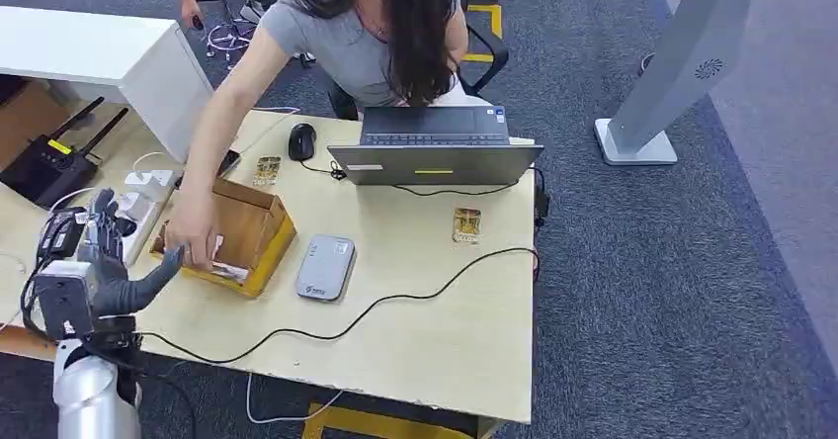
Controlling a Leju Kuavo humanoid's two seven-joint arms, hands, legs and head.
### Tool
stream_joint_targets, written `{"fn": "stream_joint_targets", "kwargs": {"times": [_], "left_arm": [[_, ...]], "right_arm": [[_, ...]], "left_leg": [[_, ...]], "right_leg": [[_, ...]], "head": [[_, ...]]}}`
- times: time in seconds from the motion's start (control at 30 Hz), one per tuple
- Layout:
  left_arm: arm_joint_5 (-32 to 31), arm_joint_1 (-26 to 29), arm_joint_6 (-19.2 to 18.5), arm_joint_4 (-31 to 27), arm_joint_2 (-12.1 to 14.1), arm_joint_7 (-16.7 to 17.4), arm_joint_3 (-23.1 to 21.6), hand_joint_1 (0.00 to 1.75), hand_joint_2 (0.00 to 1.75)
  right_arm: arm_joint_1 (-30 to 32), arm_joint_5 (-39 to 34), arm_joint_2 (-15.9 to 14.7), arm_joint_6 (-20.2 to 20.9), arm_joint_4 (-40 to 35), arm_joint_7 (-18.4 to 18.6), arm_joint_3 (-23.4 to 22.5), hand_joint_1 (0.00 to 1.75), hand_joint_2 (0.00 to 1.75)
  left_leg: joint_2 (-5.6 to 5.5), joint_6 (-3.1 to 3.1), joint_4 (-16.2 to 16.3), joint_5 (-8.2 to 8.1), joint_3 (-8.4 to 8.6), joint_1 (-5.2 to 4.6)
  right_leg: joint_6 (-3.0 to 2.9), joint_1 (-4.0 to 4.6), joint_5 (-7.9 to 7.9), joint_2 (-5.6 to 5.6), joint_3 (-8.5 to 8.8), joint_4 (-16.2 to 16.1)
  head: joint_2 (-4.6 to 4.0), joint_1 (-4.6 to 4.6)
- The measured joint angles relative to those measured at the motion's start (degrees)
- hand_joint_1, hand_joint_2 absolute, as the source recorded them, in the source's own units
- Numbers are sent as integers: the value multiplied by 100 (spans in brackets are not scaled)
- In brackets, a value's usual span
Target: Pass the card to the sensor for recognition and then transmit it.
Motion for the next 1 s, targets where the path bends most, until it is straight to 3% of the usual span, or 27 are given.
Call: {"fn": "stream_joint_targets", "kwargs": {"times": [0.57,1.0], "left_arm": [[-2129,-1490,1545,920,933,839,-1374,0,175],[-3606,-2502,2522,1641,1646,1460,-2262,0,175]], "right_arm": [[-112,299,4,-54,81,253,288,0,0],[-207,485,28,-87,133,450,538,0,0]], "left_leg": [[4,1,2,4,-3,1],[9,1,2,4,-1,1]], "right_leg": [[-4,0,4,6,-2,3],[-4,0,6,13,-3,3]], "head": [[0,0],[0,0]]}}
